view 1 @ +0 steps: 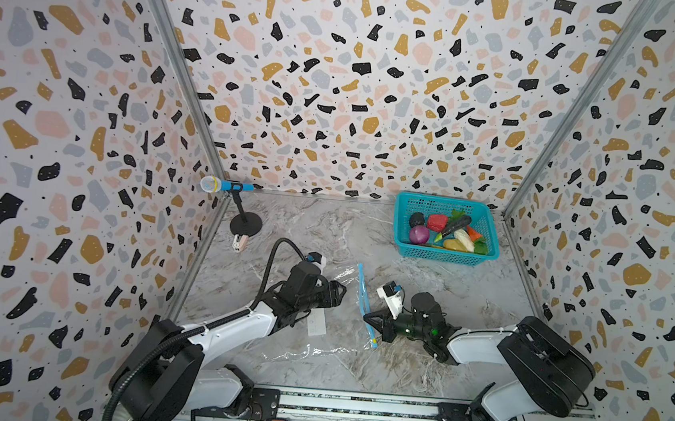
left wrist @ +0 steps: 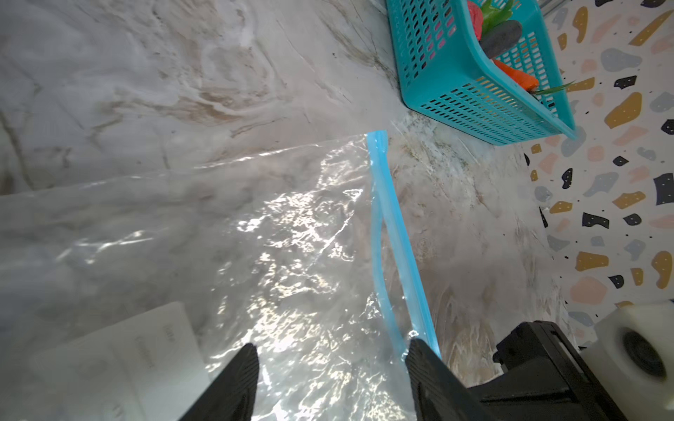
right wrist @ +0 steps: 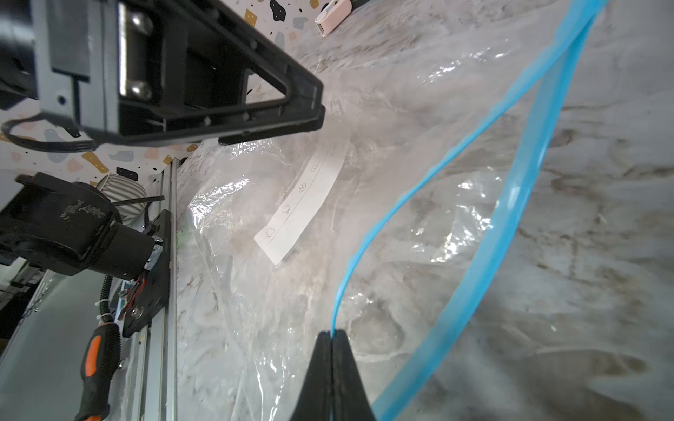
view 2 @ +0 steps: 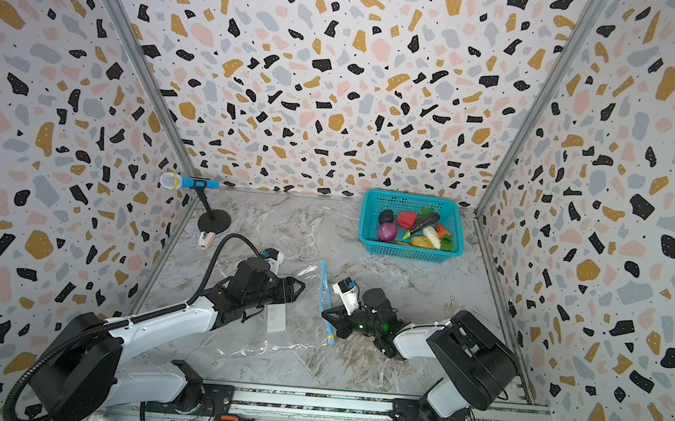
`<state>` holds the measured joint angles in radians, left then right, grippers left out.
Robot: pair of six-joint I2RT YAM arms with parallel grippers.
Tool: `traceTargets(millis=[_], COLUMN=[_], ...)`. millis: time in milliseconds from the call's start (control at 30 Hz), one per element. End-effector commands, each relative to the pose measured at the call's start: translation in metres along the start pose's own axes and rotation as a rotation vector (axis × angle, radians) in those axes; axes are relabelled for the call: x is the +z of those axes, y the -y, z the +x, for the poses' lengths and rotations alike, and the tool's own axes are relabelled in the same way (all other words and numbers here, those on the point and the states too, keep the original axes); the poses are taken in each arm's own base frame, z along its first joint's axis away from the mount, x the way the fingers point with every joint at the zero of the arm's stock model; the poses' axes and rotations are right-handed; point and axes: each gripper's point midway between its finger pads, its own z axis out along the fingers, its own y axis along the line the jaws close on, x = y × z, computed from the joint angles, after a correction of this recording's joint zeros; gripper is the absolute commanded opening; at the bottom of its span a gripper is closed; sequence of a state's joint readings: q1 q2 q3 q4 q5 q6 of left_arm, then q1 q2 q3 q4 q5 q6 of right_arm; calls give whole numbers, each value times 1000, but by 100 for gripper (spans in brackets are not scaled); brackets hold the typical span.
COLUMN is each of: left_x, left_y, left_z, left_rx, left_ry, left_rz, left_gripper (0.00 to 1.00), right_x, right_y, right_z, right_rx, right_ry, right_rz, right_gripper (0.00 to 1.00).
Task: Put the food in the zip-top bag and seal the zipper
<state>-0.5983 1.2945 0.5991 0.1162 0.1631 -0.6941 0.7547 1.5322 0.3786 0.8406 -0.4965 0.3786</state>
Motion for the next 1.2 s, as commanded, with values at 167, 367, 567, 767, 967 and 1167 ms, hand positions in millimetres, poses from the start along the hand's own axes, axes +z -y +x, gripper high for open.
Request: traceTargets(millis=[167,367,567,767,967,1167], left_x=[17,23,30,34,36,37], left_y=[40,46,45,39,38,41], left_z=[-7,-5,5,16,18,17], left_rx=[65,82,95,112,121,132], left_ry=[-46,-73,-129,-184,-205,-217], left_rz=[65,60,39,5,-5,-1], left_gripper=[67,66,57,53,43,28], right_x=[7,14,18,21,23,26], right_y=[-2,-3,-2,-2,-2,-2], right_z=[-16,-17,-20,-23,-25,-26], right_rx=[-148,-182,-196,-206,-221,-233], right_ry=[94,101,112,122,131,132], right_rz=[74,97,116,129,142,145], right_gripper=[0,0,0,0,0,0])
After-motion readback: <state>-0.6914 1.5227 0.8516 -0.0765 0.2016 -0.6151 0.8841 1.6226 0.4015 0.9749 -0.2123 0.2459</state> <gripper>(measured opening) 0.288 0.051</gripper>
